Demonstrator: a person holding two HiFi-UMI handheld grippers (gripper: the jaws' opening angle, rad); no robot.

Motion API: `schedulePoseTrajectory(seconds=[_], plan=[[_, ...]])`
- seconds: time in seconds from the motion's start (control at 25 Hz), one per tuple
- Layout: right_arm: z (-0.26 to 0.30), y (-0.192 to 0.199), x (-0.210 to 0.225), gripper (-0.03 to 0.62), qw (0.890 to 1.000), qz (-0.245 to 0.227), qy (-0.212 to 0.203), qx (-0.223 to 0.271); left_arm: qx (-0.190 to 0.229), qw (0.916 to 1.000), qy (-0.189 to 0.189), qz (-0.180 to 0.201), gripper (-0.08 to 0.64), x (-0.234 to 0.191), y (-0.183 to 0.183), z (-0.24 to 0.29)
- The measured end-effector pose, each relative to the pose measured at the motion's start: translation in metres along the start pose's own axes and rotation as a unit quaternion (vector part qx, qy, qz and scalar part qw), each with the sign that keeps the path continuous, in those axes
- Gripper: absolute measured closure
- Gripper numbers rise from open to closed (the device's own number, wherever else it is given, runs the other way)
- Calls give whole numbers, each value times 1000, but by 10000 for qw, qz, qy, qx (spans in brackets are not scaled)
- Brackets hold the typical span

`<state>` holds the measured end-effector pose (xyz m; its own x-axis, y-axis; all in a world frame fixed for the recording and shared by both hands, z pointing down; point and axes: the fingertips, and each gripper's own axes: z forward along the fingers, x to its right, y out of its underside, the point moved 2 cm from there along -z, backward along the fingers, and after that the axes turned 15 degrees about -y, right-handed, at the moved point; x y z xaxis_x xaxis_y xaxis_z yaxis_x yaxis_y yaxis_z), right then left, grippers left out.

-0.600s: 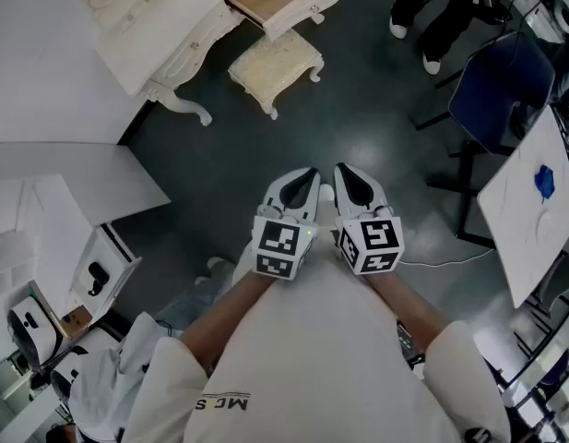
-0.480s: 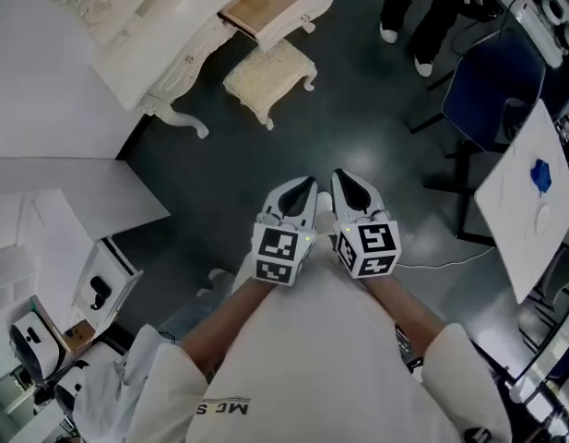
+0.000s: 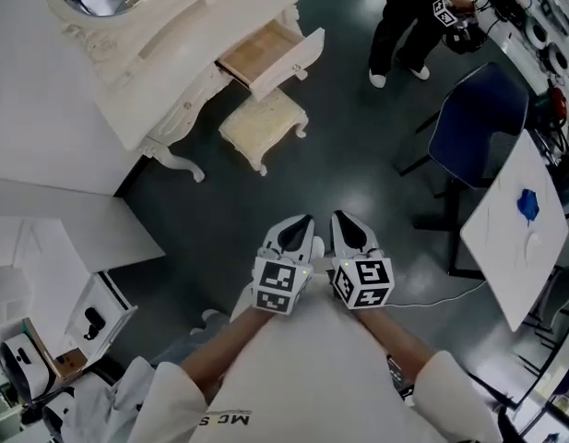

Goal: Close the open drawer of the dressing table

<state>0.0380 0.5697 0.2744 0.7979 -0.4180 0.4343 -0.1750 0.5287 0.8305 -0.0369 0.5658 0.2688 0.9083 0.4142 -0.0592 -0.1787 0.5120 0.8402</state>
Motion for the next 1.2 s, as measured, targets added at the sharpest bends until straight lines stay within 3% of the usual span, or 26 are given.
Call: schedulePoseTrajectory(seconds=[0.28,0.52,0.68,1.2], plan=[[-5,-4,39,590,9999,125,66,43,73,9998,-105,168,551,16,-5,18],[-6,-22,68,591,9990,254,245,283,201,9995,-235,114,551,12,-31,44],[8,-27,86,591,9985,374,285,262,76,9994,-77,335,551,20,-34,65],[111,-78,148,591,9967,602,537,-55,-206,9988,360,268,551,-34,-92,185]])
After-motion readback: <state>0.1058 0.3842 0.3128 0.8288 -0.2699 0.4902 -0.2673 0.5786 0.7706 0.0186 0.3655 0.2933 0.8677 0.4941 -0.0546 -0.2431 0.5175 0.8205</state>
